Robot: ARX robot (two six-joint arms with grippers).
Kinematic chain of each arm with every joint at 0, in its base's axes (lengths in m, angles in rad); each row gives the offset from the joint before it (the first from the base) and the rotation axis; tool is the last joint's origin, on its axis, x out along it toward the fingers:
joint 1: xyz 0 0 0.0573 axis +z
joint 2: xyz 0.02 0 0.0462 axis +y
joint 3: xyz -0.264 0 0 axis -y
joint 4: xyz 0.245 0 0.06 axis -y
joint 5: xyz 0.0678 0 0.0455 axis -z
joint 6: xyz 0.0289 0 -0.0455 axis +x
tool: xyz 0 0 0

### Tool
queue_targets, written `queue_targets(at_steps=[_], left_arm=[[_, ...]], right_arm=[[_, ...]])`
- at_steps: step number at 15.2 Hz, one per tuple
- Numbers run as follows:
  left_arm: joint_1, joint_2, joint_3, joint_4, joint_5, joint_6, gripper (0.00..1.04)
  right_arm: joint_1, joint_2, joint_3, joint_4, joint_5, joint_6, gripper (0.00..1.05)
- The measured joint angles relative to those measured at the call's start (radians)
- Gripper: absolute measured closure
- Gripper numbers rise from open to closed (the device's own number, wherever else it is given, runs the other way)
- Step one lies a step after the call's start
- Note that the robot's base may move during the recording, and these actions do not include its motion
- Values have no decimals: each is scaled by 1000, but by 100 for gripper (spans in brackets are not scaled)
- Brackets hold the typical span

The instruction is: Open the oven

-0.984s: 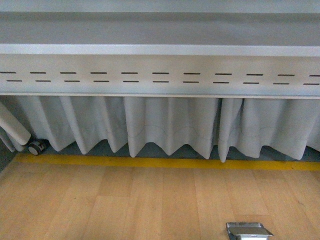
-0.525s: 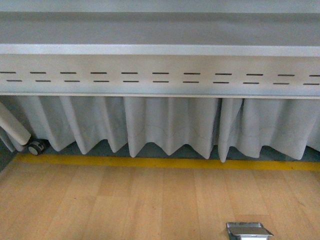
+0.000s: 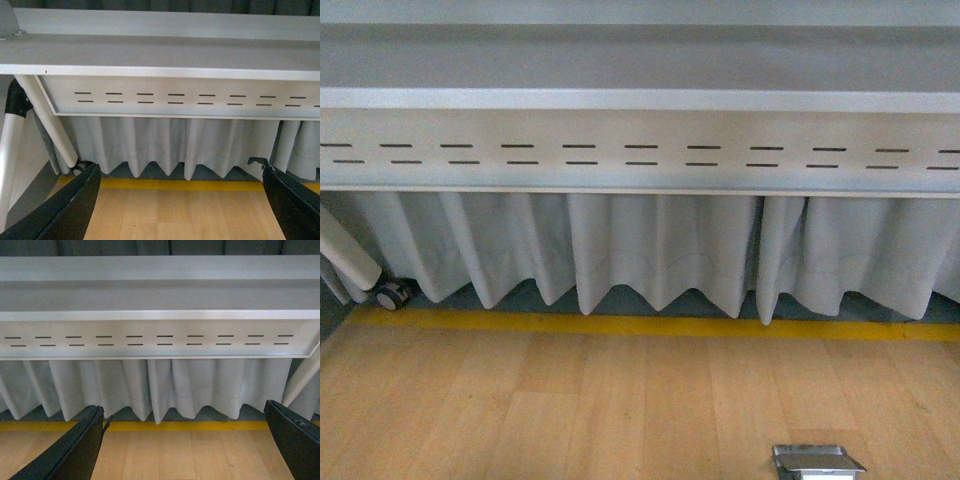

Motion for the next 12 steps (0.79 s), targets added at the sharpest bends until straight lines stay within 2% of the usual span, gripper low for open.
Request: queue_targets(at_steps=[12], left_arm=[[0,0,0,0,0,0,7]], right_arm=[[0,0,0,0,0,0,6]])
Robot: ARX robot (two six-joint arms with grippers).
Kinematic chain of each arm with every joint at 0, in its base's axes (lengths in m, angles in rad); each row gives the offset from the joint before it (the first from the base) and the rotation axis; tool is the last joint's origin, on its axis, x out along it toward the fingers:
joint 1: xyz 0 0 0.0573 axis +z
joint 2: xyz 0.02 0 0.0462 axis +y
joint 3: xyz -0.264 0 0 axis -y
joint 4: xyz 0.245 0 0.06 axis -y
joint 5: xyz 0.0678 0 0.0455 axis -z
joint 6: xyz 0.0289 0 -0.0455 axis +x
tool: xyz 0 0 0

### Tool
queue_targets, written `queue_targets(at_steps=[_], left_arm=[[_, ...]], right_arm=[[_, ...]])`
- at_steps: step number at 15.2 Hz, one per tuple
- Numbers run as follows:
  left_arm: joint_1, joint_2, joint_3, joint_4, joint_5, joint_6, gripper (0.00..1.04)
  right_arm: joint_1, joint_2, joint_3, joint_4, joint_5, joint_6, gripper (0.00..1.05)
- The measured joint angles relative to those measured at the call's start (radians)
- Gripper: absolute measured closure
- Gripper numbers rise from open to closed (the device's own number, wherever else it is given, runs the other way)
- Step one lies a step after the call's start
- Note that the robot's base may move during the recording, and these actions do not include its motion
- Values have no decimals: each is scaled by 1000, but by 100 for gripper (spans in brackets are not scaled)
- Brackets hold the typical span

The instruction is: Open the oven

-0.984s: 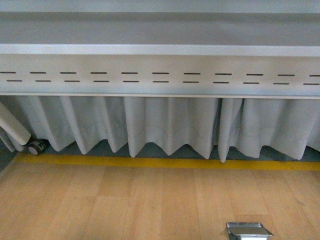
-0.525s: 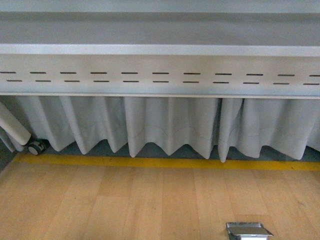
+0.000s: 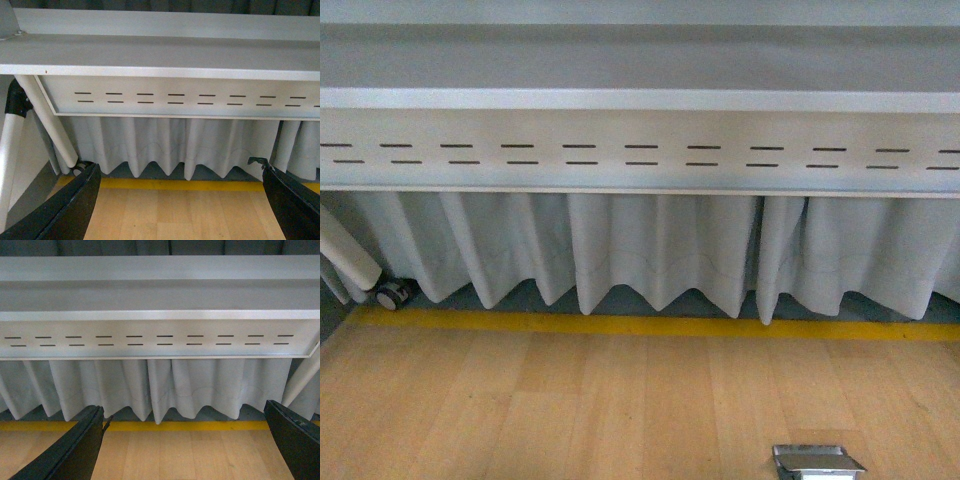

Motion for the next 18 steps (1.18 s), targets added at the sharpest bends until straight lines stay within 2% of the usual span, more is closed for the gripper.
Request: queue_targets(at_steps=[18], left_arm=[[0,0,0,0,0,3,7]], right_arm=[[0,0,0,0,0,0,6]])
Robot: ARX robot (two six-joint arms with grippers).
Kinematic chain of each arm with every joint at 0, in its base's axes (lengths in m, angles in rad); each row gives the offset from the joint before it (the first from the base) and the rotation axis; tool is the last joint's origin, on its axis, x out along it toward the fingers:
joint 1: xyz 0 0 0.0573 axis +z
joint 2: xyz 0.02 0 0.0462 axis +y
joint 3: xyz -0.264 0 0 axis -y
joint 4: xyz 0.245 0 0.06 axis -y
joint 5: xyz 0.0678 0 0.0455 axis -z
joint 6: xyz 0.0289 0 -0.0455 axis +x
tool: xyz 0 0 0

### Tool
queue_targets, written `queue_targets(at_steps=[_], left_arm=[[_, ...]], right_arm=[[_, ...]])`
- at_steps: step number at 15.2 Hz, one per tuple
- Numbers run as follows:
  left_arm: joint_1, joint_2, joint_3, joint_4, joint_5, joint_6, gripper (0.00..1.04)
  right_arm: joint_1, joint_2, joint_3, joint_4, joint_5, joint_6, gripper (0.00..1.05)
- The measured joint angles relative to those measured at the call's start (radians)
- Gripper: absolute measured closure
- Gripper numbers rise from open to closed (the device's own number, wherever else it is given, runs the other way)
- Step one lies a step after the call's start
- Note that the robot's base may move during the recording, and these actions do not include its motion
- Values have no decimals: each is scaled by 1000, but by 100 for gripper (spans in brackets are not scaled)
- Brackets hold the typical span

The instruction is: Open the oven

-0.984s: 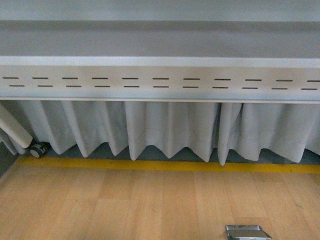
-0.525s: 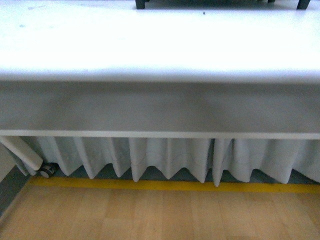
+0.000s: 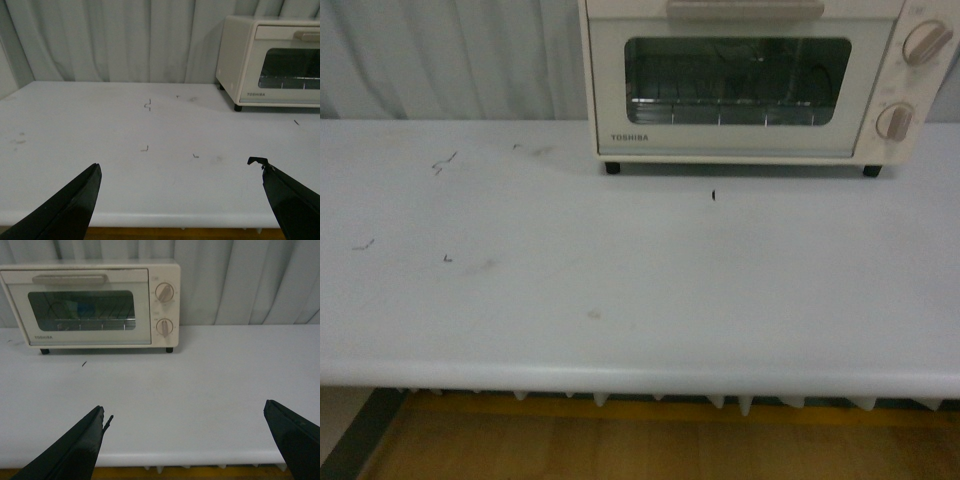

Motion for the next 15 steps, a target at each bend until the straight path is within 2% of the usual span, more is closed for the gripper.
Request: queue_targets(at_steps=[15], left_arm=[[0,0,0,0,0,0,7]], right_arm=[[0,0,0,0,0,0,6]])
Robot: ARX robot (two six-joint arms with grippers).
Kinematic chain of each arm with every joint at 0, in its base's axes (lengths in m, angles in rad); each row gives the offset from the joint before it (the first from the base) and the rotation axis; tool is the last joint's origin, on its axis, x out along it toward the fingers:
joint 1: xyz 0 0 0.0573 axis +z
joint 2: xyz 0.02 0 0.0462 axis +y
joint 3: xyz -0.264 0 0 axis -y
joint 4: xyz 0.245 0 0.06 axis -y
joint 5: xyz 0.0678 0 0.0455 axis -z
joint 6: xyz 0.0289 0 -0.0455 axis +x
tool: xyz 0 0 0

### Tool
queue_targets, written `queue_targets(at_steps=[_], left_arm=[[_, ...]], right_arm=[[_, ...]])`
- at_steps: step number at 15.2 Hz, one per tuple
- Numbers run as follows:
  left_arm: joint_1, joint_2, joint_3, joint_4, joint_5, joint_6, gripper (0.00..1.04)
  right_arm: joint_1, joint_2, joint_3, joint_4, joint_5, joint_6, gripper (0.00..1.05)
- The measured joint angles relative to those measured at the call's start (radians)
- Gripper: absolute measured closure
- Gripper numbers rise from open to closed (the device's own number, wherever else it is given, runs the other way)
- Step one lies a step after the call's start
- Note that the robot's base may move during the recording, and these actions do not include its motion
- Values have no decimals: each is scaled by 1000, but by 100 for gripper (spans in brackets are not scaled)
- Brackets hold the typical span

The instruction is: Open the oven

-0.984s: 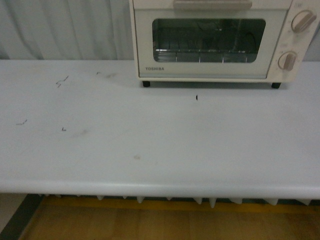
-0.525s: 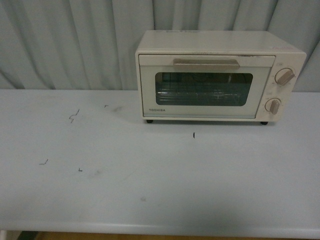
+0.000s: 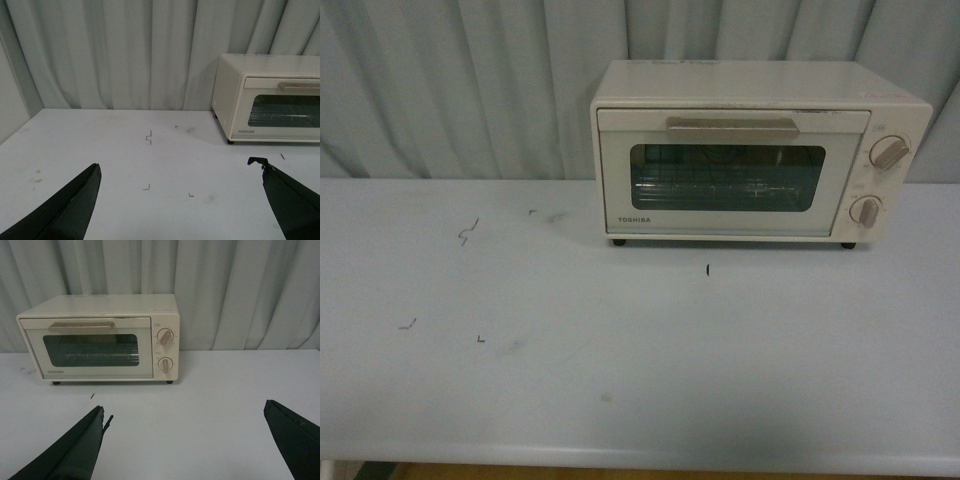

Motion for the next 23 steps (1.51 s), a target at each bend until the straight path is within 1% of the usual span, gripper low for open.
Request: queue_targets(at_steps=[23], left_arm=[[0,0,0,0,0,0,7]], right_arm=[[0,0,0,0,0,0,6]])
